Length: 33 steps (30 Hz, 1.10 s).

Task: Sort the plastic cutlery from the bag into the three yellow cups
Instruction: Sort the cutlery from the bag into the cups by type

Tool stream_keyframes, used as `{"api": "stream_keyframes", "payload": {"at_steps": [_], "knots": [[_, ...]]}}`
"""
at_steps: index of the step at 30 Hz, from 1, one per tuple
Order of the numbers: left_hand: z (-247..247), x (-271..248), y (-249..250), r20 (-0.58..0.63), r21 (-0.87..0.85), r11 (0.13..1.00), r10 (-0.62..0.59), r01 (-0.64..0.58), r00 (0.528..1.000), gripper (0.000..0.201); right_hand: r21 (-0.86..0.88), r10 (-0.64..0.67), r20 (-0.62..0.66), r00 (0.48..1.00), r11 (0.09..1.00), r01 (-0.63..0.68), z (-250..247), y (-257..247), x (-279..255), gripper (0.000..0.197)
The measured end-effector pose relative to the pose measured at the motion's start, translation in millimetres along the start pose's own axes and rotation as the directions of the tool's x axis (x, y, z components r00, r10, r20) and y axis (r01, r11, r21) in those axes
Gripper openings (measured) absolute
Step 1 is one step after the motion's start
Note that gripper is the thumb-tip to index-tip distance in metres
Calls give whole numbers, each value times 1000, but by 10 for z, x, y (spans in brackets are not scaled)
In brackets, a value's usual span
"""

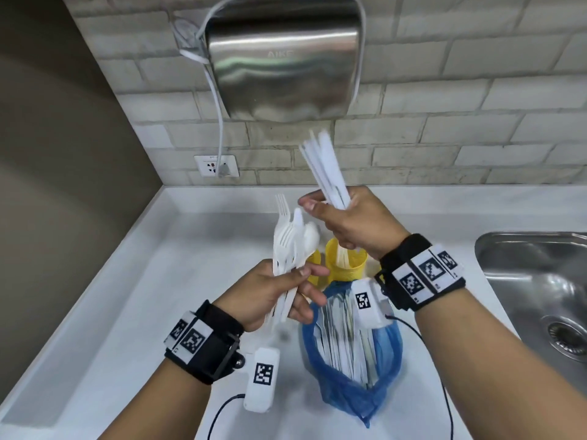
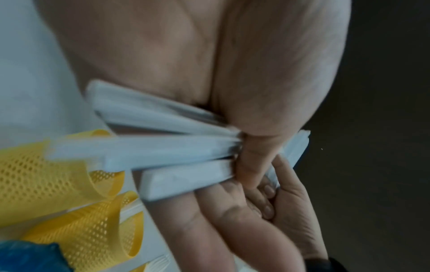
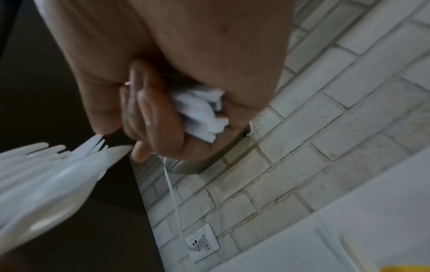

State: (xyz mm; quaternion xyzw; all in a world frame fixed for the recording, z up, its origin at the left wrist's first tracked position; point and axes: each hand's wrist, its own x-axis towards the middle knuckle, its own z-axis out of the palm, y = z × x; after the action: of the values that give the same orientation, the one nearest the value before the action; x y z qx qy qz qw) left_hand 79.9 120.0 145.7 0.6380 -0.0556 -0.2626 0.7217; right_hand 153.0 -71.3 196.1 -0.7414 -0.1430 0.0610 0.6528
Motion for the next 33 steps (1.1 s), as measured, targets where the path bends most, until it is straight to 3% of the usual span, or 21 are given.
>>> {"api": "stream_keyframes", "payload": {"at_steps": [2,9,14,20,21,23,26,30,33], "knots": [[1,13,13,14,35,999,21,-21,1000,33,-60,-23,88,996,998,28,-7,-31,9,21],[-21,25,1,8,68,995,66,-67,998,33,-117,-81,159,984,988,101,-1,-75,-61,17],[-46,-1,-1,5,110,993,39,-40,999,29,108,-64,-82,995,992,72,-62,17,26,15],[-26,0,57,-22,102,995,1,1,1000,26,-43,-56,93,994,997,60,-39,52,-49,31],[-18,-1,65,-34,101,995,3,1,999,25,-9,-69,62,996,998,69,-33,55,-46,28],[-13,-7,68,-55,103,995,3,3,998,24,205,-59,-114,992,975,81,-34,64,-13,24],[-15,-26,38,-104,109,994,-6,17,995,29,523,83,-389,917,840,146,-108,78,33,22],[-9,-42,-28,-209,-3,1000,11,-12,978,49,569,110,-512,852,787,240,-144,164,10,18],[39,-28,-29,-299,-187,981,-10,-48,954,47,572,82,-582,809,748,336,-93,137,-67,16]]}}
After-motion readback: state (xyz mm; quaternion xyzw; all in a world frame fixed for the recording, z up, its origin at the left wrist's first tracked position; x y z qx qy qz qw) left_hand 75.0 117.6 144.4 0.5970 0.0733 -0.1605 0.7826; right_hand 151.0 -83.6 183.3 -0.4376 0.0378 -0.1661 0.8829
